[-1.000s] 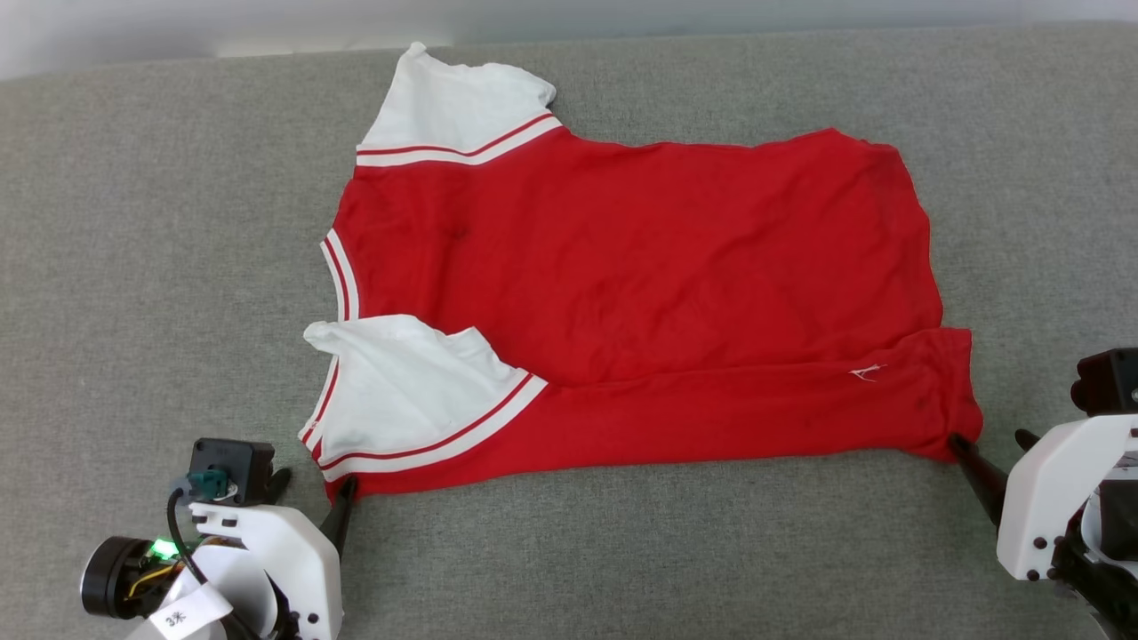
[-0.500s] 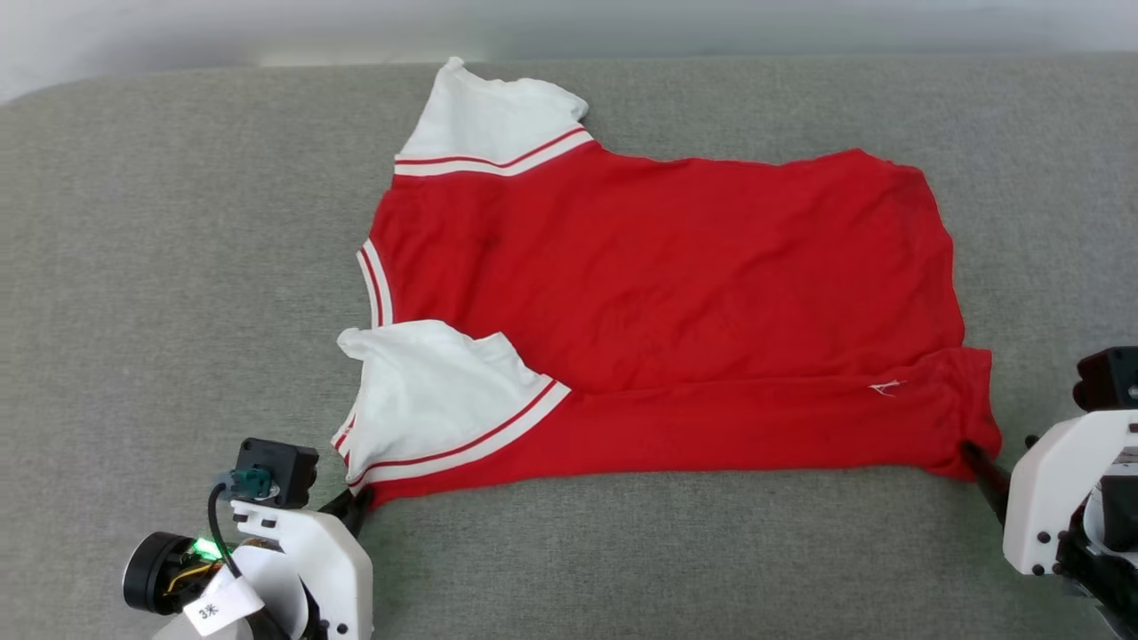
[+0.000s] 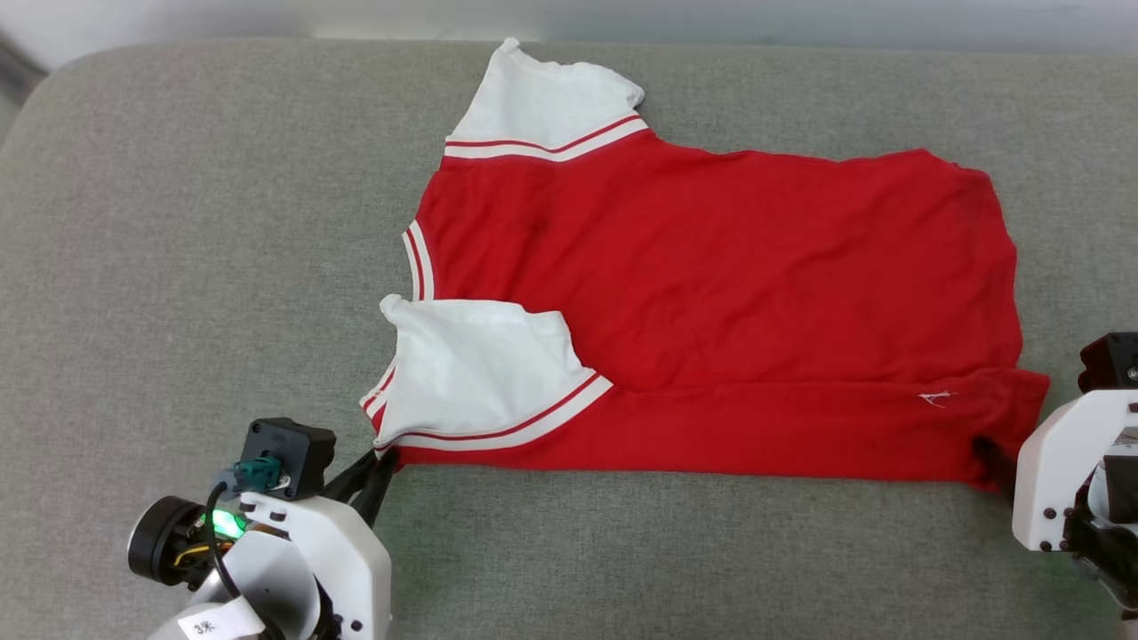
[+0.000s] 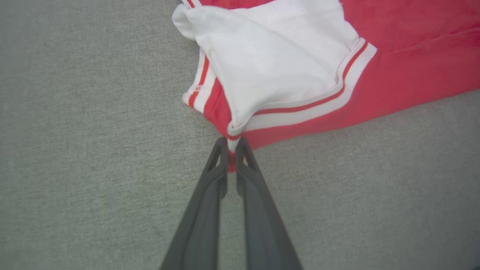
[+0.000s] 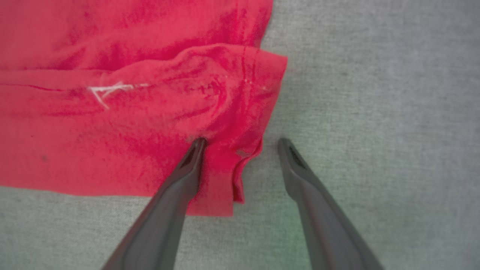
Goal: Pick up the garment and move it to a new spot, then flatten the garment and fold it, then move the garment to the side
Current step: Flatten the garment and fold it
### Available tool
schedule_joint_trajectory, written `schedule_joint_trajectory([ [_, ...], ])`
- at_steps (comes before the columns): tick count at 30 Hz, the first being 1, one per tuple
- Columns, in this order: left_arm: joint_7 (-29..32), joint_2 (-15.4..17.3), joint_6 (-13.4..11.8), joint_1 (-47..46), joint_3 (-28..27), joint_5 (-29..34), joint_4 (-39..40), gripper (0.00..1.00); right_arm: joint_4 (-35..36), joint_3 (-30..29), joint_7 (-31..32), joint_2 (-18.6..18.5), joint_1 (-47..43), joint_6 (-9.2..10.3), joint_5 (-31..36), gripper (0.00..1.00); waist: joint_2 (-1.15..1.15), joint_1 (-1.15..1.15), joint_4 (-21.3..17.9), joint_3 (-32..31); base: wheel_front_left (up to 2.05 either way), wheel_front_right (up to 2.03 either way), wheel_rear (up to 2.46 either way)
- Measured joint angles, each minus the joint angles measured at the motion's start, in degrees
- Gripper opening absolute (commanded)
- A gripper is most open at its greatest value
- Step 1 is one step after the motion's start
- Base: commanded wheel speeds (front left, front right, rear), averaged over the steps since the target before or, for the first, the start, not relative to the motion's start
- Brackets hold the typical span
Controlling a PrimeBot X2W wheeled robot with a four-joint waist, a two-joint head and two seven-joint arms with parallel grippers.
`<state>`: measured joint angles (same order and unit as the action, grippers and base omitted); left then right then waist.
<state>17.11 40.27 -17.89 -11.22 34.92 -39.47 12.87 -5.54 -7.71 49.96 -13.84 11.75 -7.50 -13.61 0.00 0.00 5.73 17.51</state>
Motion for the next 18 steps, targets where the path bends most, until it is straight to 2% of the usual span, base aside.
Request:
schedule_joint_trajectory([
  [1, 0.3, 0.0, 0.0, 0.0, 0.1, 0.0, 0.2, 0.00, -0.4, 0.3, 0.0, -0.1, 0.1, 0.01, 0.0, 1.00, 0.00, 0.00, 0.2, 0.2, 0.00, 0.00, 0.00],
  [3, 0.6, -0.5, 0.0, 0.0, 0.7, 0.0, 0.2, 0.00, -2.2, 1.2, 0.7, -0.9, 0.7, 0.10, -0.4, 0.00, 0.00, 0.00, 1.0, 0.9, 0.00, 0.00, 0.00],
  [12, 1.8, 0.6, 1.4, 1.8, 2.3, -1.5, -1.6, 0.00, -1.8, 1.5, 0.6, -3.2, -1.7, -0.04, -2.2, 0.00, 0.00, 0.00, 0.6, -3.0, 0.00, 0.00, 0.00],
  [18, 2.4, 3.2, 1.6, 5.8, 3.2, -1.9, -0.1, 0.00, 2.0, 0.2, 2.8, -5.3, -6.7, -0.04, -4.4, 0.00, 0.00, 0.00, -0.1, -6.3, 0.00, 0.00, 0.00],
])
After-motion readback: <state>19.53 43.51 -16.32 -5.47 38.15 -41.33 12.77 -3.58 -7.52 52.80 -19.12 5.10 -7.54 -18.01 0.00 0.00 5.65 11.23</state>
